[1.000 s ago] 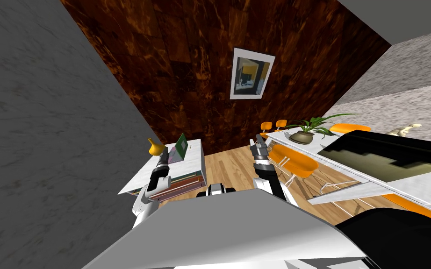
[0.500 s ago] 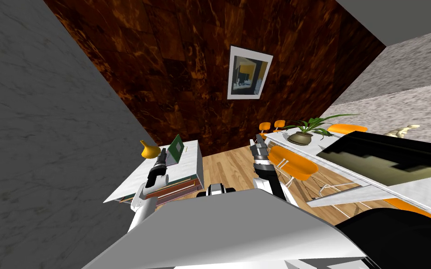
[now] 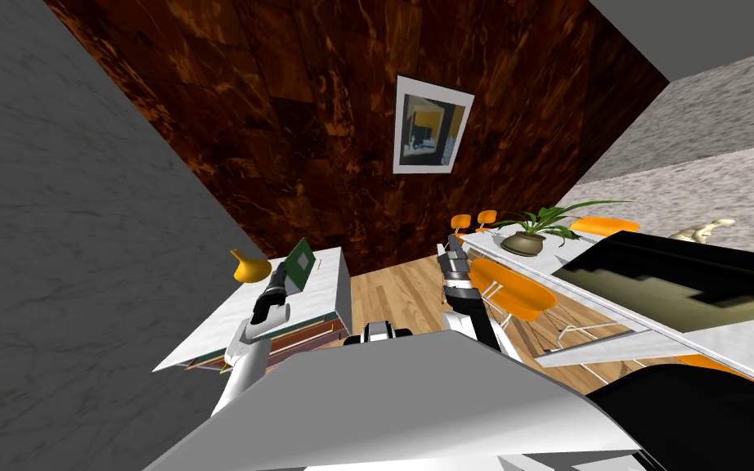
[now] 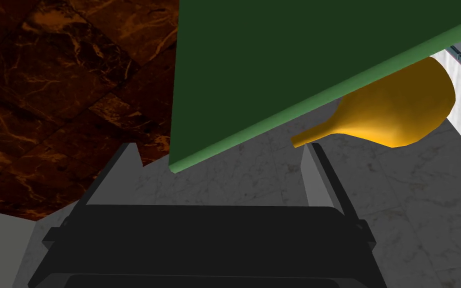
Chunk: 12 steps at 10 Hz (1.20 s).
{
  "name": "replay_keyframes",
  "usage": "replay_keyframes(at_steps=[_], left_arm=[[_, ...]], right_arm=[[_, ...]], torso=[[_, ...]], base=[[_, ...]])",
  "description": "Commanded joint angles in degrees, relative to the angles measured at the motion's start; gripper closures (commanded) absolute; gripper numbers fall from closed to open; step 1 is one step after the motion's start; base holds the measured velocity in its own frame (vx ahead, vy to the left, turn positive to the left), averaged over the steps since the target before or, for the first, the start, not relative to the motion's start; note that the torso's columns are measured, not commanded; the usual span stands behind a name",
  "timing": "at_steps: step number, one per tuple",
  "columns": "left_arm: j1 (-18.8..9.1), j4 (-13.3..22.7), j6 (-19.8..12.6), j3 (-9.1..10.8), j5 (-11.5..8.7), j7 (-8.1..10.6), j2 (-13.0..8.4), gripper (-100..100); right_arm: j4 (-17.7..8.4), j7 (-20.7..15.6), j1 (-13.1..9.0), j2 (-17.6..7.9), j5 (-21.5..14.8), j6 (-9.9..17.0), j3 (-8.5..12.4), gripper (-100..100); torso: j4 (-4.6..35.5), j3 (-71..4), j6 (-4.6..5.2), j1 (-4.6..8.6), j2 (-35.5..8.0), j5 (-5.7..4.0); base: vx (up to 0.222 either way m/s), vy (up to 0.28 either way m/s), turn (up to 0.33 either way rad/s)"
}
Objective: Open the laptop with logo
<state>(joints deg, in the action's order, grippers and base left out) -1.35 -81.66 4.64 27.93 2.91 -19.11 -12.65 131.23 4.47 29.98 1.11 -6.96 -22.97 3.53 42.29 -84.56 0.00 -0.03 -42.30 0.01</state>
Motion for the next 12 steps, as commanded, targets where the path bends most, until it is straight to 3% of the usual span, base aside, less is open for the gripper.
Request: replay_keyframes(at_steps=[1, 2, 3, 5, 11, 12], left_arm=[[-0.1, 0.2, -0.1, 0.08, 0.0, -0.04, -0.1, -100], [-0.1, 0.2, 0.0, 0.07, 0.0, -0.04, -0.1, 100], [-1.6, 0.7, -1.9, -0.06, -1.6, 1.84, 0.1, 100], [-3.1, 1.3, -3.8, -0.16, -3.1, 3.72, 0.4, 100], [-7.6, 3.1, -9.6, -0.46, -7.9, 9.36, 1.0, 100], [-7.5, 3.0, -8.7, -0.38, -7.2, 8.56, 0.9, 100]], right_arm=[[0.0, 0.0, 0.0, 0.0, 0.0, 0.0, 0.0, 0], [0.0, 0.0, 0.0, 0.0, 0.0, 0.0, 0.0, 0], [0.0, 0.0, 0.0, 0.0, 0.0, 0.0, 0.0, 0], [0.0, 0.0, 0.0, 0.0, 0.0, 0.0, 0.0, 0], [0.0, 0.0, 0.0, 0.0, 0.0, 0.0, 0.0, 0], [0.0, 0.0, 0.0, 0.0, 0.0, 0.0, 0.0, 0]], torso=[[0.0, 0.0, -0.01, -0.07, -0.1, 0.01], [0.0, 0.1, -0.01, -0.1, -0.1, 0.02], [0.0, 0.0, -0.02, -0.07, 0.0, 0.04], [0.0, 0.0, -0.12, -0.53, 0.0, 0.22], [-0.2, -0.1, -0.1, -0.26, 0.2, 0.19], [-0.1, -0.1, -0.04, -0.13, 0.2, 0.11]], base=[[0.006, -0.007, 0.0], [0.0, 0.0, 0.0], [-0.026, 0.065, 0.037], [-0.069, 0.11, 0.013], [-0.047, 0.104, 0.031], [-0.021, 0.049, 0.007]])
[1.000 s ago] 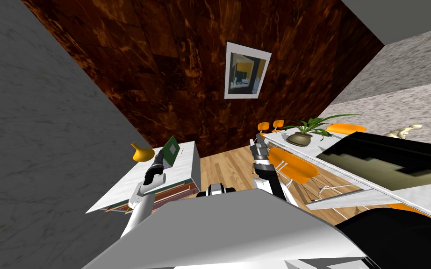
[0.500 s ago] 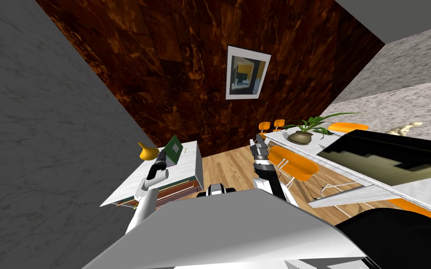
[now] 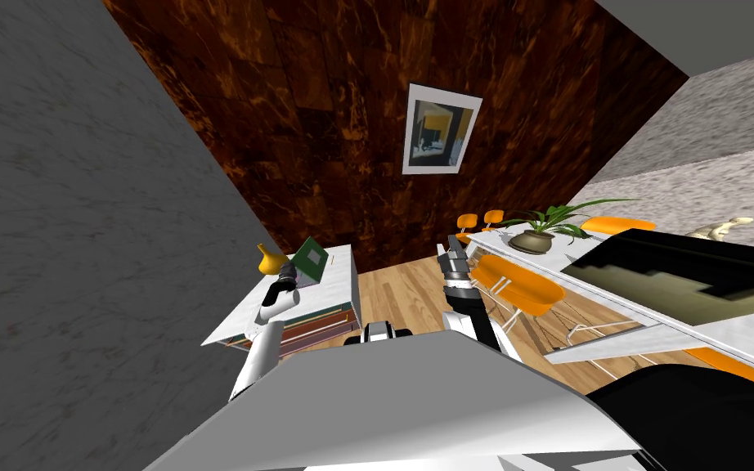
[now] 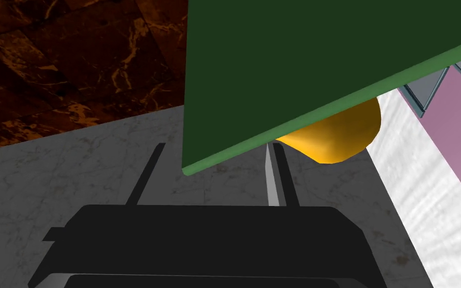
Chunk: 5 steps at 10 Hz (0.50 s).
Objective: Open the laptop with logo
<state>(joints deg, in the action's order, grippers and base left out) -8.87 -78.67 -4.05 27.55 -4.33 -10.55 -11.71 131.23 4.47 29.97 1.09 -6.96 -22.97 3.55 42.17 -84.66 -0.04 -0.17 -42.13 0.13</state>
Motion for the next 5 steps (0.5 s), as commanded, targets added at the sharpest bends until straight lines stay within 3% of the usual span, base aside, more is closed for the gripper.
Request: replay_keyframes(at_steps=[1, 5], left_arm=[[-0.8, 1.2, -0.7, 0.01, -1.6, 1.96, 1.0, 100], [-2.2, 3.4, -1.5, -0.09, -4.8, 5.54, 3.2, 100]], right_arm=[[0.0, 0.0, 0.0, 0.0, 0.0, 0.0, 0.0, 0], [0.0, 0.0, 0.0, 0.0, 0.0, 0.0, 0.0, 0]], torso=[[0.0, 0.0, 0.05, 0.31, 0.0, -0.11], [0.0, 0.0, 0.15, 0.19, -0.1, -0.03]], base=[[-0.021, 0.087, 0.047], [-0.026, 0.139, 0.015]])
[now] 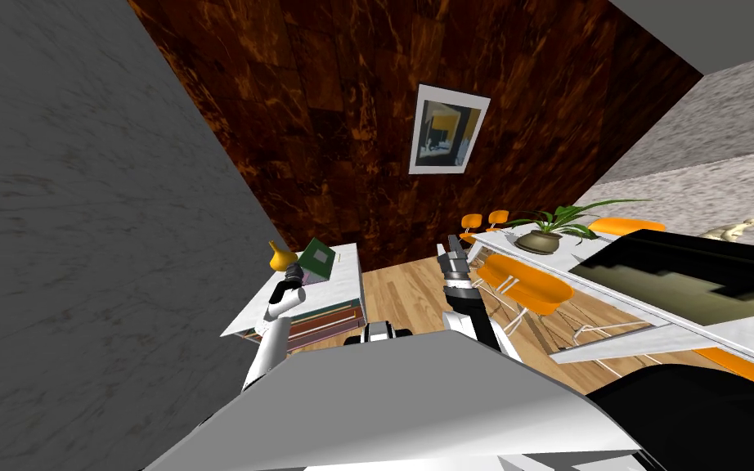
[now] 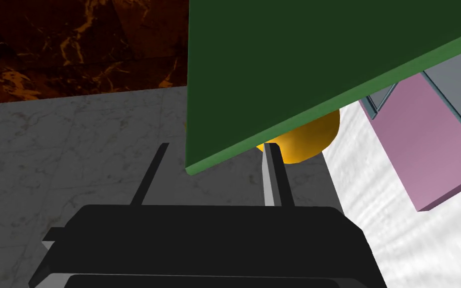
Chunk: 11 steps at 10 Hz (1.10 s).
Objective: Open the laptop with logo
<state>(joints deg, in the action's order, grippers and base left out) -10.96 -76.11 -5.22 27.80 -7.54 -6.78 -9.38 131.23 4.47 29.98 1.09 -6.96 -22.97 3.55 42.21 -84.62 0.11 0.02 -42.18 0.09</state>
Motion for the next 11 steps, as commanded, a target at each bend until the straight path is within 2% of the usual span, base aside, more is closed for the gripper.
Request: replay_keyframes(at_steps=[1, 3, 4, 5, 9, 10, 11], left_arm=[[-0.5, 1.4, -0.5, -0.36, -2.3, 2.68, 1.4, 100], [-1.2, 2.6, -0.9, -0.41, -3.9, 4.47, 2.4, 100], [-0.9, 2.3, -0.7, -0.38, -3.5, 3.84, 1.8, 100], [-0.6, 3.6, 0.3, -0.66, -5.6, 5.84, 3.7, 100], [-0.1, 5.9, 2.6, -1.24, -9.4, 9.39, 7.6, 100], [-0.6, 3.5, -0.7, -0.36, -8.8, 8.63, 6.6, -100], [-1.0, 2.8, -1.8, -0.03, -8.8, 8.59, 6.4, -100]], right_arm=[[0.0, 0.0, 0.0, 0.0, 0.0, 0.0, 0.0, 0], [0.0, 0.0, 0.0, 0.0, 0.0, 0.0, 0.0, 0], [0.0, 0.0, 0.0, 0.0, 0.0, 0.0, 0.0, 0], [0.0, 0.0, 0.0, 0.0, 0.0, 0.0, 0.0, 0], [0.0, 0.0, 0.0, 0.0, 0.0, 0.0, 0.0, 0], [0.0, 0.0, 0.0, 0.0, 0.0, 0.0, 0.0, 0], [0.0, 0.0, 0.0, 0.0, 0.0, 0.0, 0.0, 0]], torso=[[0.0, 0.0, -0.03, 0.03, 0.0, 0.0], [0.0, 0.0, 0.03, 0.08, 0.0, -0.05], [0.1, 0.0, 0.03, 0.1, 0.0, -0.1], [0.1, 0.0, -0.01, 0.29, -0.1, -0.2], [0.1, 0.0, -0.1, -0.12, 0.0, -0.09], [0.1, 0.0, -0.11, 0.03, -0.1, -0.15], [0.1, 0.1, -0.11, 0.38, -0.1, -0.23]], base=[[-0.03, 0.129, 0.029], [-0.024, 0.12, 0.015], [-0.014, 0.053, 0.004], [-0.019, 0.107, -0.035], [-0.014, 0.177, -0.051], [-0.01, 0.056, 0.017], [-0.013, -0.041, 0.032]])
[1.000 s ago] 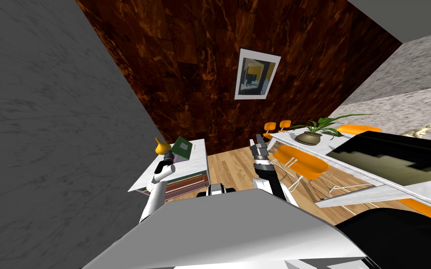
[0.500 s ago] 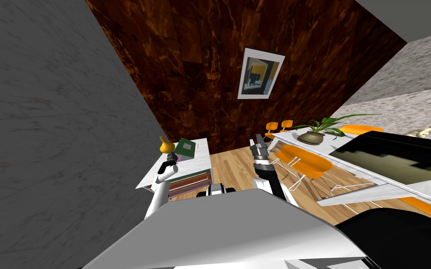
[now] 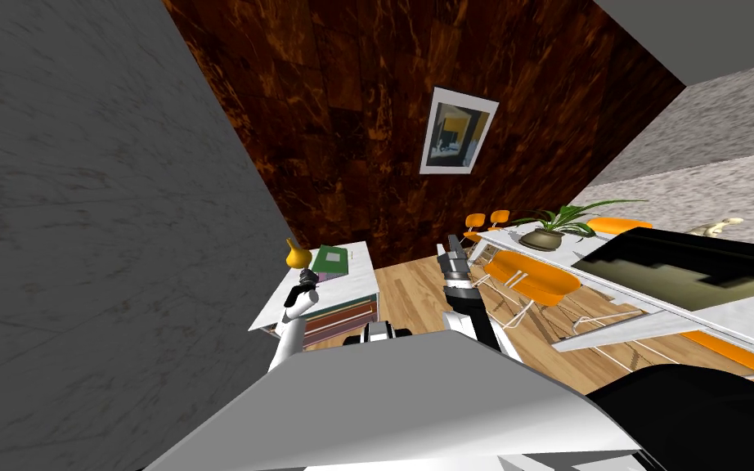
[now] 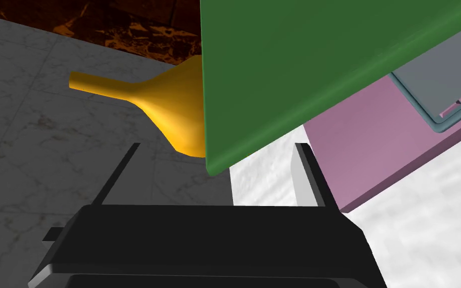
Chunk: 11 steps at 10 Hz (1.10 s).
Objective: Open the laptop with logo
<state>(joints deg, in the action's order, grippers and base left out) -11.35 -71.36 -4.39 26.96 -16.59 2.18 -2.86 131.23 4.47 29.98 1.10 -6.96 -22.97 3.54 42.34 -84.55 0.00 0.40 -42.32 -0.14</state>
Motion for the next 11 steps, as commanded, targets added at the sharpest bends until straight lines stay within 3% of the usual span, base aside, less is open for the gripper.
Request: replay_keyframes(at_steps=[1, 7, 8, 9, 11], left_arm=[[-0.9, -2.6, -3.8, 1.14, 0.3, -0.42, -0.4, -100], [-3.1, -6.7, -10.7, 3.13, 0.2, -0.69, -1.7, -100], [-3.2, -5.7, -9.9, 3.12, 0.6, -0.79, -1.2, -100], [-3.2, -5.6, -10.1, 3.16, 0.6, -0.8, -1.3, 0], [-3.1, -5.5, -10.2, 3.15, 0.6, -0.81, -1.2, 0]], right_arm=[[0.0, 0.0, 0.0, 0.0, 0.0, 0.0, 0.0, 0], [0.0, 0.0, 0.0, 0.0, 0.0, 0.0, 0.0, 0], [0.0, 0.0, 0.0, 0.0, 0.0, 0.0, 0.0, 0], [0.0, 0.0, 0.0, 0.0, 0.0, 0.0, 0.0, 0], [0.0, 0.0, 0.0, 0.0, 0.0, 0.0, 0.0, 0]], torso=[[0.0, 0.0, 0.02, 0.15, 0.0, -0.03], [0.1, 0.1, -0.01, -0.34, -0.1, 0.04], [0.1, 0.1, 0.0, -0.28, -0.1, 0.03], [0.1, 0.1, 0.0, -0.31, -0.1, 0.05], [0.1, 0.1, -0.01, -0.32, -0.1, 0.06]], base=[[-0.014, -0.075, 0.028], [-0.015, -0.038, 0.017], [-0.005, -0.012, 0.004], [0.0, 0.0, 0.0], [0.0, 0.0, 0.0]])
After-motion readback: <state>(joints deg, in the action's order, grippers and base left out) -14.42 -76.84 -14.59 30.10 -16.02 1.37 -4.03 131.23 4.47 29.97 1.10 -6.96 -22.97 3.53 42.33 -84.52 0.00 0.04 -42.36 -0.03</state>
